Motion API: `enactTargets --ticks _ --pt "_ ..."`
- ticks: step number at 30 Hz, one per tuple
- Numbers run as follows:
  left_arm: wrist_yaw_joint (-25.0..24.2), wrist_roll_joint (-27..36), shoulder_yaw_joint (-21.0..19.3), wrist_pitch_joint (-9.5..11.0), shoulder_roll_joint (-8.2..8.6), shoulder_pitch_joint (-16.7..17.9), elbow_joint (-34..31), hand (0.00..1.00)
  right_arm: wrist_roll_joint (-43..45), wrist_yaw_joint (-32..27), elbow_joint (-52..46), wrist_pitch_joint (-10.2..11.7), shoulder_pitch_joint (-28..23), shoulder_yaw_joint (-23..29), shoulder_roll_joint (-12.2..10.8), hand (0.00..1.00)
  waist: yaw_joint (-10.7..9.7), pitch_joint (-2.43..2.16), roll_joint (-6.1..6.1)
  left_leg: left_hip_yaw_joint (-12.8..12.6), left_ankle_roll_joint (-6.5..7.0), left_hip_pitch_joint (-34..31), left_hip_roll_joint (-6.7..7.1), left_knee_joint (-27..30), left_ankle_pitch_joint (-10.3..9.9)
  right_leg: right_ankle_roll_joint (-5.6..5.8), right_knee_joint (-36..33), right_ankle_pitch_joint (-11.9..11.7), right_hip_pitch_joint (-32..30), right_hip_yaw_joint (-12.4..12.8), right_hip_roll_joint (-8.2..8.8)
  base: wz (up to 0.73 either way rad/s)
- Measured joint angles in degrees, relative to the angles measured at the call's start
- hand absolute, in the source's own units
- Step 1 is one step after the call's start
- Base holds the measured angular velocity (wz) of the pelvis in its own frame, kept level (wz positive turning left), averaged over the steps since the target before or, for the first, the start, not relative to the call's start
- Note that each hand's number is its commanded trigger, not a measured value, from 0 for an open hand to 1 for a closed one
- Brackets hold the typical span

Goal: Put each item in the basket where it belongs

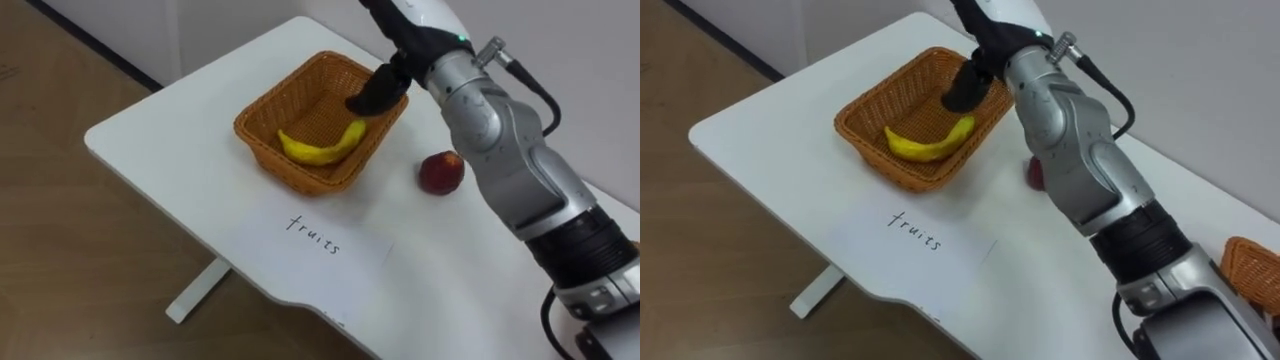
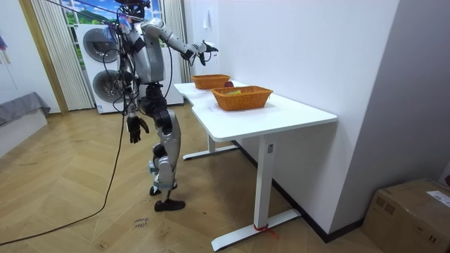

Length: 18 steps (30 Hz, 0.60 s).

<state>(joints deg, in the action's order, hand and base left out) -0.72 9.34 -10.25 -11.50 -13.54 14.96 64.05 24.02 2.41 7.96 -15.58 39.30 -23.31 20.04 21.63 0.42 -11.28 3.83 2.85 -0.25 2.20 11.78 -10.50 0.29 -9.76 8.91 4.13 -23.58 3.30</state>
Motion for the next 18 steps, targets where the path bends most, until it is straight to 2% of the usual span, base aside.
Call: enactTargets --ticks 2,4,7,10,14,16,18 --pt "0.3 0.0 0.0 0.0 0.44 0.0 0.0 0.0 -2.2 -1.0 0.0 0.0 0.0 0.8 0.1 0.0 -0.6 -0.16 0.74 -0.1 0.12 0.1 0.13 -0.1 0.1 0.0 0.0 0.0 0.1 0.0 0.16 -0.02" --pt "0.3 0.0 0.0 0.1 0.92 0.0 0.0 0.0 -3.5 -1.9 0.3 0.1 0.0 1.2 0.1 0.0 -1.6 -0.14 1.83 -0.1 0.27 0.6 0.32 -0.2 0.2 0.03 -0.1 0.0 0.5 0.0 0.65 0.0" --pt "0.3 0.0 0.0 0.2 0.95 -0.2 0.0 0.0 -3.7 -2.2 0.4 0.2 -0.3 2.3 0.1 0.0 -2.8 -0.25 2.41 -0.1 0.34 1.0 0.41 -0.3 0.2 0.09 -0.2 0.1 0.8 0.0 0.72 0.0" --pt "0.5 0.0 1.6 0.3 0.89 -0.6 -0.1 0.0 -4.7 -3.5 0.6 1.3 -1.5 3.1 0.1 0.0 -3.8 -0.27 2.51 0.0 0.43 1.1 0.47 -0.2 0.3 0.09 -0.2 0.1 1.1 0.0 0.71 0.02" --pt "0.3 -0.2 2.7 0.2 1.54 -1.7 -0.1 0.0 -6.4 -4.0 0.6 2.0 -5.2 5.8 0.1 0.0 -4.6 -0.01 3.42 -0.3 0.64 1.5 0.58 0.0 0.2 0.23 -0.2 0.0 1.5 0.2 0.83 -0.01" --pt "-0.1 -0.3 2.7 0.2 1.78 -2.3 -0.1 0.0 -6.7 -4.4 0.5 1.8 -6.7 8.0 0.1 0.0 -4.6 0.08 4.51 -0.5 0.73 1.8 0.62 -0.1 0.2 0.28 -0.4 -0.1 1.6 0.2 1.19 -0.07" --pt "-0.1 -0.3 2.6 0.3 1.97 -2.5 -0.2 0.0 -6.7 -4.7 0.6 1.8 -7.1 9.0 0.1 0.0 -5.1 -0.12 5.35 -0.5 0.77 2.0 0.62 -0.1 0.2 0.33 -1.0 0.0 1.4 0.3 1.3 -0.02"
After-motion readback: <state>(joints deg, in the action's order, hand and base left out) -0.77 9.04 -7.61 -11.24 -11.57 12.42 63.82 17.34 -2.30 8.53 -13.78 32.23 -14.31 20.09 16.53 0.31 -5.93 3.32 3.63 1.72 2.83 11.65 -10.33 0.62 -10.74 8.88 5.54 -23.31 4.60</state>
